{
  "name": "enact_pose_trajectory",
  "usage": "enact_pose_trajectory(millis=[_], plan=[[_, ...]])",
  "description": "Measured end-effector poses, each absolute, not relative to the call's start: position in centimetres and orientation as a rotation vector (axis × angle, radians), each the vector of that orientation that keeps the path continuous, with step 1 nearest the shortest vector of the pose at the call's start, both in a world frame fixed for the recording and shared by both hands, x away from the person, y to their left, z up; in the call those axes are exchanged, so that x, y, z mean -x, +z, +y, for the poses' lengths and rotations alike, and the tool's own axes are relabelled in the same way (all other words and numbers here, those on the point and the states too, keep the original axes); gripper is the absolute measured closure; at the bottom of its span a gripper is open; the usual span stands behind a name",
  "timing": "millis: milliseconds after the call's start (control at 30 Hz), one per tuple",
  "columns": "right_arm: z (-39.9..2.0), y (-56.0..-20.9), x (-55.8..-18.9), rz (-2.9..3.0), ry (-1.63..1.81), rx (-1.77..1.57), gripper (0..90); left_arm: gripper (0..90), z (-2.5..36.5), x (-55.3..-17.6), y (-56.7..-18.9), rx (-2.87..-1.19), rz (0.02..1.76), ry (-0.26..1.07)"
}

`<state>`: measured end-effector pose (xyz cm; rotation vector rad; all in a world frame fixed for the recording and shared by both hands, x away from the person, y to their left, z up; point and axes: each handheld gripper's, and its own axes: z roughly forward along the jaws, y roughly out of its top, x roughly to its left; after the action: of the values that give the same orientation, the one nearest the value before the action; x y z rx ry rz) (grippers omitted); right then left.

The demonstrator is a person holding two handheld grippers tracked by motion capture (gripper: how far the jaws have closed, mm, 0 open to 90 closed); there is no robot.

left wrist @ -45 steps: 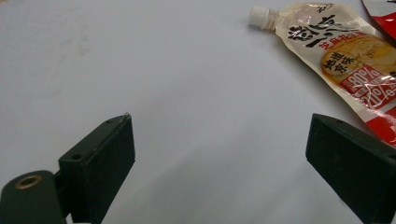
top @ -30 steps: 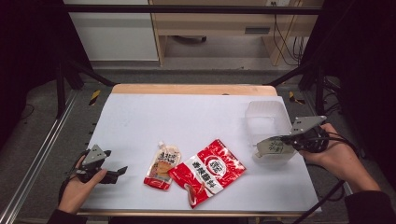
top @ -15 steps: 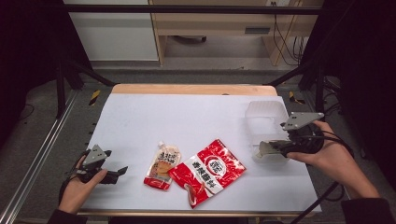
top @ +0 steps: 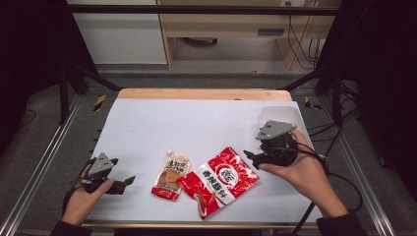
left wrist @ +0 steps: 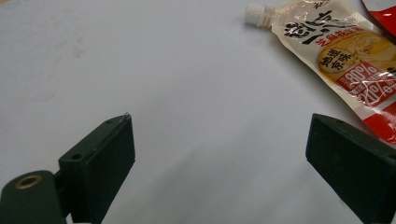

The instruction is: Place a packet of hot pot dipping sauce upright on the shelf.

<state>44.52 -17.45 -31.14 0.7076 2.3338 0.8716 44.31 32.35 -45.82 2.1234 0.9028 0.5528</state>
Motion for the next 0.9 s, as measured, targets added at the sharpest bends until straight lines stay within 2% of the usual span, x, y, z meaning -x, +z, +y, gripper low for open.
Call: enact_pose_trajectory(millis=[300, 900], plan=[[-13.7, -32.9, -45.0, 2.354, 0.884, -0.703, 19.4, 7.8, 32.2, -44.3, -45.8, -2.132, 0.896, 0.554], [-9.6, -35.8, -46.9, 2.365, 0.941, -0.764, 20.9, 7.8, 32.1, -44.3, -45.8, -2.141, 0.888, 0.558]])
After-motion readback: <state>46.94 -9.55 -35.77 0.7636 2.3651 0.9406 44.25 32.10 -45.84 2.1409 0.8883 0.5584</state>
